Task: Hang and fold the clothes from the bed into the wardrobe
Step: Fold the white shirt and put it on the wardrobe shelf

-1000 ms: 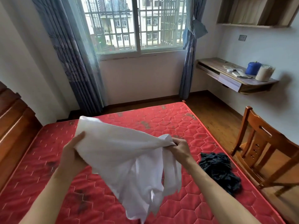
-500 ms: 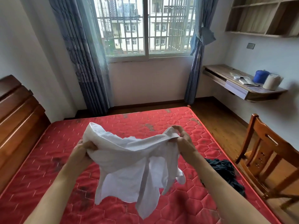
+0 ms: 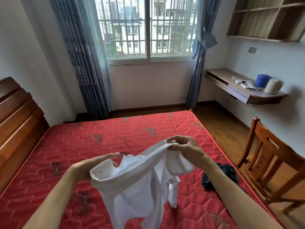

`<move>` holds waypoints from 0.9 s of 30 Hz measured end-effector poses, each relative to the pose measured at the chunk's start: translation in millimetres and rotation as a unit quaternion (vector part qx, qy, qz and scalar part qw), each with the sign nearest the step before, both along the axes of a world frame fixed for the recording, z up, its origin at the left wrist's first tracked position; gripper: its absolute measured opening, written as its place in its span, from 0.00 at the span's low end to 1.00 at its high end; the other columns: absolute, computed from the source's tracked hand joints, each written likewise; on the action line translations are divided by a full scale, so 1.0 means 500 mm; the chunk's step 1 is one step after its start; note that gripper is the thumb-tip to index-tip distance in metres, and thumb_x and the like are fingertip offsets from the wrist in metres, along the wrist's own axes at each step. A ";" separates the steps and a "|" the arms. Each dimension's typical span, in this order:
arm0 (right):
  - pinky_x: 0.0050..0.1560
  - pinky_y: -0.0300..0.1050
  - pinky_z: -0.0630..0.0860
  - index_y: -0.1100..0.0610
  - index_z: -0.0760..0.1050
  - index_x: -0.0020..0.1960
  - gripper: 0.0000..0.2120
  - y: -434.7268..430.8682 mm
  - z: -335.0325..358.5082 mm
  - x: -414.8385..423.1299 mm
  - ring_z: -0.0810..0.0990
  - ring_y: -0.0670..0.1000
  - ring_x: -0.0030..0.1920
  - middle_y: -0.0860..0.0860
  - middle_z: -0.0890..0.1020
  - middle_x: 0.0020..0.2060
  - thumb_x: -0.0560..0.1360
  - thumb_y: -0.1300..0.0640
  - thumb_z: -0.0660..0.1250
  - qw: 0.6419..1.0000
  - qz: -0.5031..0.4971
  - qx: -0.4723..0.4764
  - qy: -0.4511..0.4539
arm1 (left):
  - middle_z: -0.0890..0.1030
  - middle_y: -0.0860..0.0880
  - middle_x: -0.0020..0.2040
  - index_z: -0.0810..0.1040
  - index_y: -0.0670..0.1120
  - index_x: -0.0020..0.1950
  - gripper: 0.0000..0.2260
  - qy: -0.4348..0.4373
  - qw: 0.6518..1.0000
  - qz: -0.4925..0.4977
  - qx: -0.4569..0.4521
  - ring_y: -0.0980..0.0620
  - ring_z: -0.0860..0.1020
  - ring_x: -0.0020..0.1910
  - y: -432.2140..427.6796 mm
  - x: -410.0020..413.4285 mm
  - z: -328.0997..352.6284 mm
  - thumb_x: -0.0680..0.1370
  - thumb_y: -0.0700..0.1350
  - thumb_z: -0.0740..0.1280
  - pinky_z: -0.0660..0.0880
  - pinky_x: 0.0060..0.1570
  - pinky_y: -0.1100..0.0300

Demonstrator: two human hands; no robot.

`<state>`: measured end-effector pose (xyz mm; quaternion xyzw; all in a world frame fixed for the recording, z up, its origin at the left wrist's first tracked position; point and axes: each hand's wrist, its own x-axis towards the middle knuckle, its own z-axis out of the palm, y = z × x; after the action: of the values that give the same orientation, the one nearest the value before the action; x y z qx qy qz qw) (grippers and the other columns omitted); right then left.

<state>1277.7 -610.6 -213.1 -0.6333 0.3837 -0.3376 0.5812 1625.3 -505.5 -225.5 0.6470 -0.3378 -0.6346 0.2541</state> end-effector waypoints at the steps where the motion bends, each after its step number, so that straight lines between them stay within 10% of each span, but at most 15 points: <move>1: 0.50 0.46 0.80 0.52 0.86 0.49 0.08 0.003 0.003 -0.002 0.83 0.52 0.48 0.54 0.85 0.49 0.70 0.55 0.77 0.999 0.025 0.024 -0.005 | 0.84 0.38 0.56 0.82 0.38 0.59 0.29 -0.024 0.999 -0.037 0.026 0.44 0.83 0.51 -0.002 -0.007 -0.007 0.72 0.62 0.70 0.80 0.54 0.51; 5: 0.54 0.44 0.80 0.53 0.86 0.50 0.13 0.009 0.004 -0.002 0.84 0.49 0.51 0.51 0.87 0.48 0.69 0.47 0.75 0.999 -0.020 -0.027 0.020 | 0.83 0.44 0.45 0.86 0.40 0.51 0.27 -0.115 0.971 -0.203 0.043 0.51 0.79 0.39 -0.009 -0.020 -0.026 0.66 0.62 0.78 0.76 0.43 0.56; 8: 0.49 0.42 0.82 0.58 0.85 0.49 0.13 0.003 0.003 -0.010 0.85 0.50 0.47 0.52 0.87 0.45 0.65 0.60 0.81 0.993 -0.079 -0.079 0.023 | 0.83 0.42 0.50 0.81 0.39 0.62 0.20 -0.102 0.963 -0.251 -0.014 0.51 0.81 0.42 -0.016 -0.037 -0.031 0.71 0.43 0.77 0.77 0.43 0.59; 12: 0.44 0.39 0.81 0.54 0.84 0.51 0.19 -0.007 0.001 -0.033 0.84 0.46 0.45 0.50 0.85 0.46 0.63 0.68 0.80 0.986 -0.071 -0.138 0.068 | 0.81 0.37 0.52 0.77 0.43 0.67 0.31 -0.052 0.981 -0.176 -0.065 0.39 0.81 0.49 -0.029 -0.035 -0.032 0.64 0.31 0.78 0.78 0.57 0.40; 17: 0.46 0.38 0.80 0.52 0.83 0.51 0.22 -0.008 -0.005 -0.054 0.82 0.47 0.46 0.49 0.83 0.47 0.62 0.71 0.79 0.963 -0.090 -0.222 0.121 | 0.81 0.37 0.62 0.75 0.41 0.68 0.21 0.017 0.993 -0.091 -0.070 0.36 0.80 0.60 -0.031 -0.083 -0.013 0.79 0.51 0.69 0.78 0.60 0.44; 20: 0.47 0.34 0.79 0.51 0.83 0.49 0.20 0.003 -0.002 -0.048 0.82 0.43 0.46 0.47 0.83 0.45 0.63 0.70 0.79 0.944 -0.114 -0.291 0.109 | 0.87 0.43 0.47 0.85 0.43 0.52 0.25 -0.070 0.994 -0.078 -0.024 0.48 0.86 0.43 -0.034 -0.129 0.003 0.75 0.64 0.67 0.81 0.45 0.55; 23: 0.45 0.29 0.77 0.53 0.84 0.47 0.14 0.004 0.002 -0.050 0.81 0.39 0.46 0.44 0.84 0.43 0.65 0.67 0.79 0.917 -0.185 -0.339 0.097 | 0.87 0.47 0.43 0.88 0.48 0.40 0.17 -0.145 0.981 -0.125 0.008 0.51 0.86 0.39 -0.041 -0.146 -0.001 0.73 0.61 0.73 0.81 0.40 0.58; 27: 0.38 0.25 0.75 0.55 0.84 0.44 0.09 0.004 0.012 -0.071 0.81 0.36 0.39 0.42 0.82 0.40 0.66 0.57 0.80 0.891 -0.245 -0.362 0.121 | 0.85 0.41 0.47 0.87 0.39 0.49 0.15 -0.097 0.985 -0.146 -0.002 0.48 0.83 0.39 -0.051 -0.139 -0.001 0.71 0.49 0.77 0.81 0.48 0.51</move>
<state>1242.3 -608.4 -207.2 -0.7216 0.4454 -0.5052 0.1601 1555.9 -531.1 -226.0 0.6491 -0.4527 -0.5983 0.1258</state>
